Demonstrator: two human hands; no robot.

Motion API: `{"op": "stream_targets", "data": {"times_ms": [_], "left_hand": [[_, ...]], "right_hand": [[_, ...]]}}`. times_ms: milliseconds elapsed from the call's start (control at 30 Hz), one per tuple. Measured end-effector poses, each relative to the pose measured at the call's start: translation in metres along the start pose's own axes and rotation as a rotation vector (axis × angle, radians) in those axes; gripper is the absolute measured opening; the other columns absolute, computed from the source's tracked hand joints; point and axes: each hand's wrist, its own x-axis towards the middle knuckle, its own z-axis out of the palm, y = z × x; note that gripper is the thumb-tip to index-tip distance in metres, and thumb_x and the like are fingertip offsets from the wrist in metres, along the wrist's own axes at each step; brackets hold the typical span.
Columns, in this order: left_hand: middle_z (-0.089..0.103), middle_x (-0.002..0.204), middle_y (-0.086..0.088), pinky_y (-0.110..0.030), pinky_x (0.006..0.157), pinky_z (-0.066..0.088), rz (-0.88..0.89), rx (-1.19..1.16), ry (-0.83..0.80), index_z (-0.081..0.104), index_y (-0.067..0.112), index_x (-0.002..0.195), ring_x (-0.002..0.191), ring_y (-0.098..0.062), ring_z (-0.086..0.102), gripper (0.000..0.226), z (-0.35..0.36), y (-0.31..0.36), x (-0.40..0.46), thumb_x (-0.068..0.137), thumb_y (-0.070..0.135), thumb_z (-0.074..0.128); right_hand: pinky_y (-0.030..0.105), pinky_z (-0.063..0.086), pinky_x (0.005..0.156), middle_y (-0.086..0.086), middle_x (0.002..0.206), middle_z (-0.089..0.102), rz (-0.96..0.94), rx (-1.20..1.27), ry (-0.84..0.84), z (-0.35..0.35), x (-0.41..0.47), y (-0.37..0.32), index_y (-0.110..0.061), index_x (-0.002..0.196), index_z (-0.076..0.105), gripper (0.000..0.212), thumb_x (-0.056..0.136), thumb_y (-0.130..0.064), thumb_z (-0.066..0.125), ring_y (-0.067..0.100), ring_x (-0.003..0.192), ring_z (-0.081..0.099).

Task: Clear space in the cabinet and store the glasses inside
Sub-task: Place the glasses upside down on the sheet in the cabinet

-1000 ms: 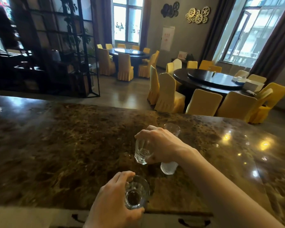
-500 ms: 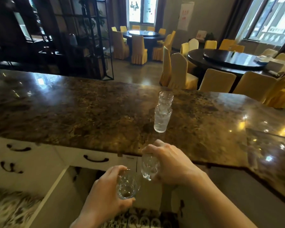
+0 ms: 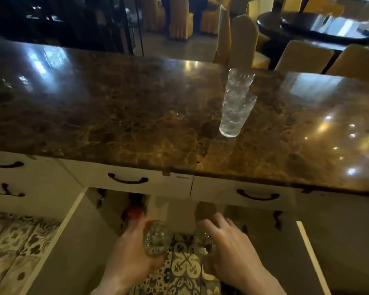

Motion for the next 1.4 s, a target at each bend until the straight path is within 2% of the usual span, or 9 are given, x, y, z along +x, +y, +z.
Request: {"op": "stream_targets", "data": {"times_ms": [200, 300, 400, 500, 667, 867, 1000, 1300, 1400], "left_hand": [[0.047, 0.125, 0.017, -0.029, 0.097, 0.052, -0.050, -0.022, -0.010, 0.019, 0.073, 0.106, 0.105, -0.001, 0.056, 0.094, 0.059, -0.104, 0.078, 0.053, 0.045, 0.092], [0.050, 0.124, 0.012, -0.036, 0.097, 0.053, -0.072, 0.025, -0.019, 0.027, 0.062, 0.119, 0.108, -0.009, 0.057, 0.095, 0.097, -0.160, 0.122, 0.050, 0.045, 0.091], [0.054, 0.111, 0.012, -0.035, 0.086, 0.056, -0.082, 0.066, -0.005, 0.041, 0.043, 0.118, 0.103, -0.013, 0.057, 0.080, 0.141, -0.216, 0.162, 0.052, 0.049, 0.087], [0.057, 0.093, 0.018, -0.025, 0.068, 0.055, -0.120, 0.118, -0.042, 0.053, 0.040, 0.102, 0.085, -0.006, 0.061, 0.059, 0.184, -0.267, 0.197, 0.053, 0.057, 0.080], [0.060, 0.119, 0.008, -0.030, 0.086, 0.053, -0.015, 0.079, 0.052, 0.052, 0.032, 0.130, 0.106, -0.016, 0.061, 0.086, 0.256, -0.340, 0.271, 0.053, 0.054, 0.084], [0.060, 0.122, 0.007, -0.026, 0.077, 0.053, 0.044, 0.115, 0.086, 0.049, 0.026, 0.133, 0.095, -0.008, 0.060, 0.091, 0.332, -0.412, 0.372, 0.056, 0.050, 0.091], [0.061, 0.123, 0.003, -0.036, 0.087, 0.056, 0.106, 0.105, 0.122, 0.051, 0.019, 0.134, 0.101, -0.015, 0.062, 0.091, 0.368, -0.433, 0.435, 0.058, 0.046, 0.092], [0.060, 0.129, -0.002, -0.035, 0.095, 0.050, 0.168, 0.119, 0.119, 0.050, 0.016, 0.136, 0.116, -0.021, 0.059, 0.099, 0.425, -0.448, 0.522, 0.055, 0.054, 0.091], [0.062, 0.122, -0.002, -0.037, 0.092, 0.052, 0.170, 0.059, 0.117, 0.052, 0.018, 0.131, 0.109, -0.022, 0.061, 0.088, 0.439, -0.453, 0.529, 0.058, 0.048, 0.091]], "right_hand": [[0.043, 0.047, 0.099, -0.001, 0.157, 0.019, 0.093, 0.020, -0.084, 0.115, 0.078, 0.007, -0.035, 0.143, 0.025, 0.077, 0.083, -0.036, 0.072, 0.031, 0.145, 0.025], [0.043, 0.047, 0.095, 0.000, 0.150, 0.022, 0.140, 0.011, -0.106, 0.175, 0.124, 0.017, -0.033, 0.142, 0.026, 0.074, 0.083, -0.035, 0.071, 0.030, 0.140, 0.029], [0.042, 0.047, 0.091, 0.000, 0.147, 0.023, 0.189, 0.045, -0.099, 0.242, 0.163, 0.031, -0.035, 0.140, 0.028, 0.070, 0.084, -0.033, 0.070, 0.031, 0.134, 0.035], [0.038, 0.050, 0.091, -0.005, 0.140, 0.032, 0.192, 0.063, -0.012, 0.307, 0.194, 0.048, -0.038, 0.136, 0.033, 0.071, 0.078, -0.042, 0.073, 0.026, 0.127, 0.041], [0.041, 0.054, 0.091, -0.007, 0.136, 0.041, 0.156, 0.108, 0.041, 0.412, 0.256, 0.078, -0.046, 0.141, 0.030, 0.080, 0.073, -0.037, 0.073, 0.025, 0.123, 0.048], [0.037, 0.049, 0.095, -0.007, 0.141, 0.032, 0.110, 0.136, 0.098, 0.534, 0.331, 0.120, -0.046, 0.146, 0.021, 0.083, 0.078, -0.043, 0.069, 0.021, 0.127, 0.038], [0.039, 0.049, 0.097, -0.009, 0.136, 0.034, 0.109, 0.189, 0.161, 0.579, 0.374, 0.144, -0.042, 0.146, 0.029, 0.084, 0.077, -0.045, 0.076, 0.019, 0.124, 0.039], [0.031, 0.046, 0.097, -0.012, 0.139, 0.032, 0.036, 0.141, 0.301, 0.619, 0.422, 0.178, -0.040, 0.148, 0.025, 0.082, 0.079, -0.046, 0.070, 0.017, 0.126, 0.039], [0.028, 0.045, 0.090, -0.011, 0.138, 0.033, 0.059, 0.088, 0.308, 0.621, 0.430, 0.185, -0.039, 0.149, 0.025, 0.085, 0.077, -0.049, 0.069, 0.016, 0.124, 0.039]]}}
